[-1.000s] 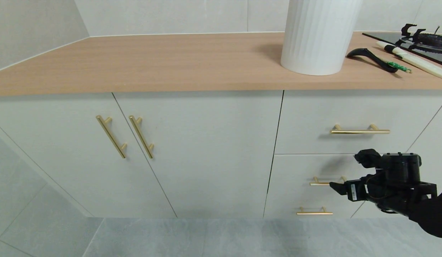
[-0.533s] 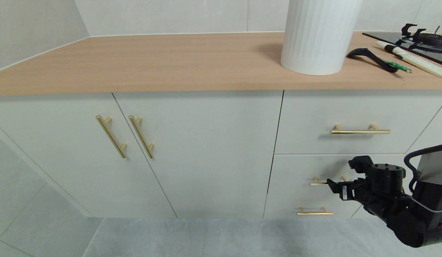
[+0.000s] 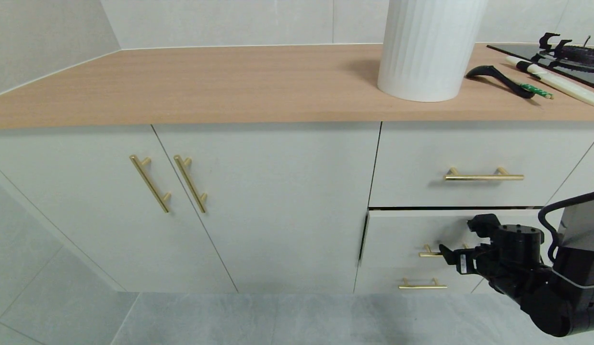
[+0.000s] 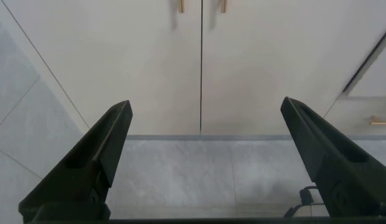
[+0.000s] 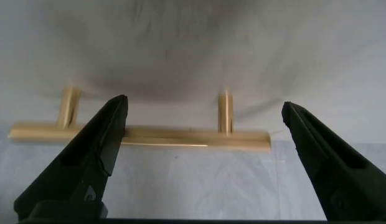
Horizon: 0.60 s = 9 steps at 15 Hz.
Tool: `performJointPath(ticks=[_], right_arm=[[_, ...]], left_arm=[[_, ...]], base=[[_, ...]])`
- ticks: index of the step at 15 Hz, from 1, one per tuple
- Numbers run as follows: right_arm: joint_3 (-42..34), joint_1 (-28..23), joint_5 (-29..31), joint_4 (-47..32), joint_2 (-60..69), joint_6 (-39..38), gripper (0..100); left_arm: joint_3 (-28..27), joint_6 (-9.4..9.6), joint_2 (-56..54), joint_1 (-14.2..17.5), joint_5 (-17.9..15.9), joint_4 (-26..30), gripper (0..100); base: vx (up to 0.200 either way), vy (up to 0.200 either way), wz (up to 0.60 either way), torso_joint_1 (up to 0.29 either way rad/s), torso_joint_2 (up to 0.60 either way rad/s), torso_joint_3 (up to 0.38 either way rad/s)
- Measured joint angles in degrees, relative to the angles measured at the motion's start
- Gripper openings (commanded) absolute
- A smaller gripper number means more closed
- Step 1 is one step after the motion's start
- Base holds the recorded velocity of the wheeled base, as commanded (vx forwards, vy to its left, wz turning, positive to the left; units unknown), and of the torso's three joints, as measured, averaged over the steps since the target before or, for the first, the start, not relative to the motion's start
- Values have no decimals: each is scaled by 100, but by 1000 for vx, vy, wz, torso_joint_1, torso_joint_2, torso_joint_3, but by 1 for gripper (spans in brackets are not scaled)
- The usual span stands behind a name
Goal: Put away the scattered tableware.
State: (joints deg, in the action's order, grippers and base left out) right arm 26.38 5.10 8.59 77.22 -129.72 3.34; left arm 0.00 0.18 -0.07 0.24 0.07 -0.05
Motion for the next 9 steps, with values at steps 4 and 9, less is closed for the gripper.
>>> performJointPath(ticks=[4,9], right_arm=[[-128,-4,-74,-349,254,54,100],[-135,-4,-839,-3499,2027,111,100]], left_arm=[[0,0,0,0,0,-2,100],[0,-2,0,0,0,0,100]], base=[[0,0,0,0,0,0],[0,0,0,0,0,0]])
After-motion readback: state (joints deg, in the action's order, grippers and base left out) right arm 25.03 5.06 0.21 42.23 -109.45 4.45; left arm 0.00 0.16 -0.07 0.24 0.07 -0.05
